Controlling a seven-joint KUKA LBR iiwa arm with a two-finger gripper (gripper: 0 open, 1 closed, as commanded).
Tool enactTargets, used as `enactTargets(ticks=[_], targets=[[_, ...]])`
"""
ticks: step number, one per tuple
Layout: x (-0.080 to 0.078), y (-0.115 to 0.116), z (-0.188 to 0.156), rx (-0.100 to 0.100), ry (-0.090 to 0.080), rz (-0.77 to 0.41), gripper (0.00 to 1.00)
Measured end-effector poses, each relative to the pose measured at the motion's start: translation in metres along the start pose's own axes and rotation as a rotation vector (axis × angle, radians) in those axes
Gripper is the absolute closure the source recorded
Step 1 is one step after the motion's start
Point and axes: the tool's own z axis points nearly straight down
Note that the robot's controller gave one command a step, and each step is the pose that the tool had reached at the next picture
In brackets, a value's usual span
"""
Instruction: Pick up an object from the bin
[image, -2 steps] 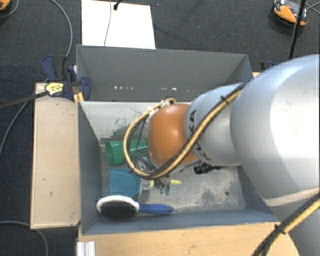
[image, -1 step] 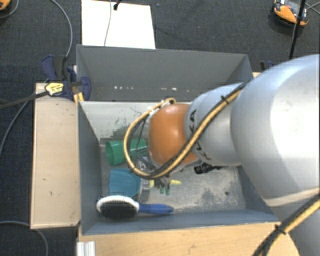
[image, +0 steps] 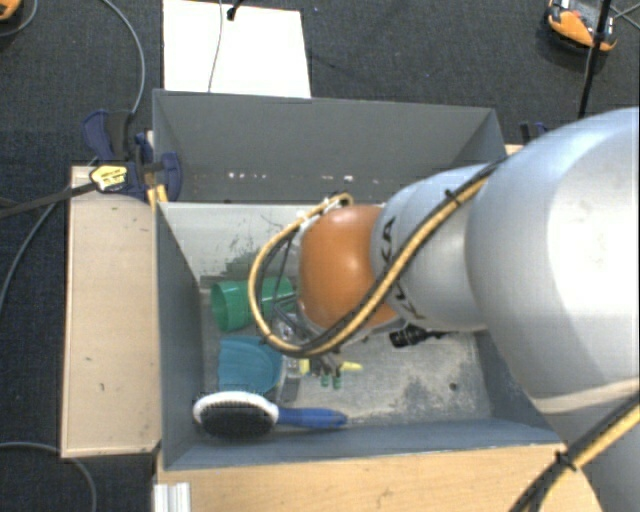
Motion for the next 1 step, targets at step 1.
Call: enactTargets(ticks=[1], targets=[[0.0002, 0.0001, -0.0124, 0.000, 0.000, 0.000, 1.00]])
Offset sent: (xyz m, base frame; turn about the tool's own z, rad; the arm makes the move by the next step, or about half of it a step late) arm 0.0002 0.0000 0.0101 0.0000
